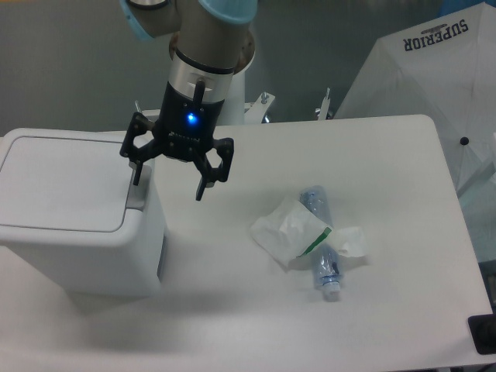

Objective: Open the trash can
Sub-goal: 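Press the gripper finger down on the lid edge to pop it open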

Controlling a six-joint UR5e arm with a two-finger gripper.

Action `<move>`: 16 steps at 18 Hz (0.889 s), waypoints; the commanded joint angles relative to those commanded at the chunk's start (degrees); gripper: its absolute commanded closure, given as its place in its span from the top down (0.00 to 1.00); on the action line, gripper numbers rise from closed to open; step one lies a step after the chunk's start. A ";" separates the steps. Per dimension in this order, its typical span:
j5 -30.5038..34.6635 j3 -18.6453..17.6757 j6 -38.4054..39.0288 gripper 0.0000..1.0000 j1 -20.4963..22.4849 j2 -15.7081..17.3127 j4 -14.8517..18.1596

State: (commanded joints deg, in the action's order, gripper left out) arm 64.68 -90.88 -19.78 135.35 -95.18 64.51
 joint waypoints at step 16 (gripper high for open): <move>0.97 -0.79 0.17 1.00 -0.09 -0.71 -0.09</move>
State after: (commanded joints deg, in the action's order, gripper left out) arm 65.65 -91.67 -19.60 135.26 -95.89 64.42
